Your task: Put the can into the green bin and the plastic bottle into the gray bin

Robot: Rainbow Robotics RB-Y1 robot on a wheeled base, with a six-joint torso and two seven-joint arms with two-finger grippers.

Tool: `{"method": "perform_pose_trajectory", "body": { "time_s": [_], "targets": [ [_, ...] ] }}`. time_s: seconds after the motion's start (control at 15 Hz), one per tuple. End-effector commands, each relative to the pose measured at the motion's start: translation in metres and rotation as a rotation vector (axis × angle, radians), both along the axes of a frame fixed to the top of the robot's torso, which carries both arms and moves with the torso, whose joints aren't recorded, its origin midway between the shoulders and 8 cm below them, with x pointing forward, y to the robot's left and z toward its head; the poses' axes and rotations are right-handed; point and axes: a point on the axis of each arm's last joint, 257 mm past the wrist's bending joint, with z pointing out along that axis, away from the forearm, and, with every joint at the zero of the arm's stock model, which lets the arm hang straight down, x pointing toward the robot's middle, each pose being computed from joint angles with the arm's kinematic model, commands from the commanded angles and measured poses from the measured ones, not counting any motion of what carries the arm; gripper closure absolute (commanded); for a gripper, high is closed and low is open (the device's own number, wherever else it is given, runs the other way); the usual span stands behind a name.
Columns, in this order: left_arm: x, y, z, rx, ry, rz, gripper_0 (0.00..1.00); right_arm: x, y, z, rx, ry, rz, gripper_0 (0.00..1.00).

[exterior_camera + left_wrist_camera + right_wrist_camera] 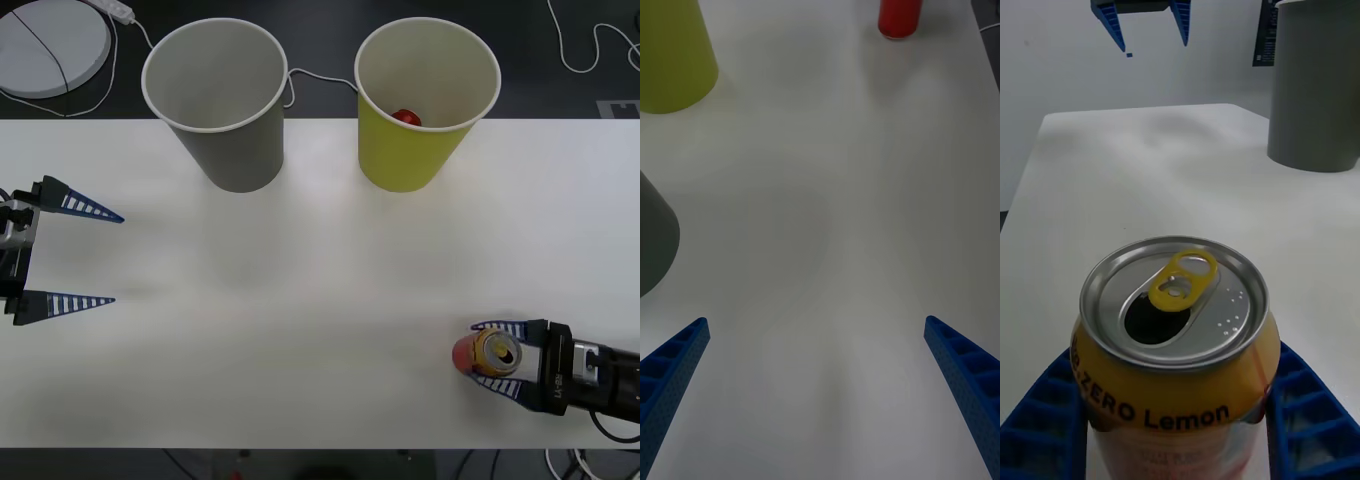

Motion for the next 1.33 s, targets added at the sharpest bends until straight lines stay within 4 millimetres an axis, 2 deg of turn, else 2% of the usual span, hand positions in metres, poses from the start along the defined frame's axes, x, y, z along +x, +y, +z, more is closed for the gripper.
{"method": "perform_pose_trajectory", "body": {
  "time_s": [0.07, 0.4, 0.53, 0.87, 1.33],
  "targets": [
    [0.000, 0.000, 0.000, 0.000, 0.000, 0.000, 0.00, 0.000, 0.001, 0.001, 0.004, 0.005, 0.003, 1.00],
    [0.000, 0.000, 0.000, 0.000, 0.000, 0.000, 0.00, 0.002, 0.003, 0.014, 0.009, 0.026, 0.029, 1.00],
    [0.000, 0.000, 0.000, 0.000, 0.000, 0.000, 0.00, -0.001, 0.001, 0.025, -0.019, 0.053, 0.048, 1.00],
    [0.000, 0.000, 0.000, 0.000, 0.000, 0.000, 0.00, -0.005, -0.017, 0.063, -0.144, 0.123, 0.008, 1.00],
    [0.000, 0.000, 0.000, 0.000, 0.000, 0.000, 0.00, -0.013, -0.026, 0.115, -0.246, 0.270, -0.070, 1.00]
  ]
}}
